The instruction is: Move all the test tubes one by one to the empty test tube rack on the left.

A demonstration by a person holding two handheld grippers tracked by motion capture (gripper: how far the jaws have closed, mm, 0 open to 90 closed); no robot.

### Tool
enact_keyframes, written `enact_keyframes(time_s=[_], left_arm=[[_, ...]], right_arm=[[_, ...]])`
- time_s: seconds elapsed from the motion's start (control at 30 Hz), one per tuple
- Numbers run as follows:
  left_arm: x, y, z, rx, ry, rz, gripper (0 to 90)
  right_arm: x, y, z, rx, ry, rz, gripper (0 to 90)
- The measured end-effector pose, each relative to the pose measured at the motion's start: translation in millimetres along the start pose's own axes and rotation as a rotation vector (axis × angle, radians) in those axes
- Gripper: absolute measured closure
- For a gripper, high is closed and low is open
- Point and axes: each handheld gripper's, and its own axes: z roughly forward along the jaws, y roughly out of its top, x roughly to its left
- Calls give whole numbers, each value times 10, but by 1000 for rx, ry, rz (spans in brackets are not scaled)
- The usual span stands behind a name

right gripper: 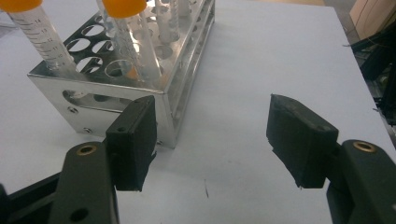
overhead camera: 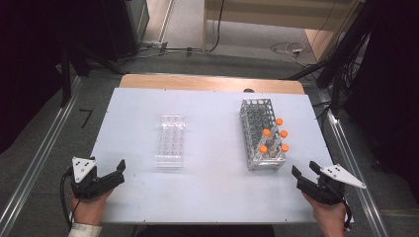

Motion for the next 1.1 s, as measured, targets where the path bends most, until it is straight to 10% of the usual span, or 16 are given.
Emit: enact_keyframes(time_s=[1.1], left_arm=[[-8, 1, 5, -3, 3, 4, 72]], right_arm=[[229, 187, 180, -33, 79, -52, 468]])
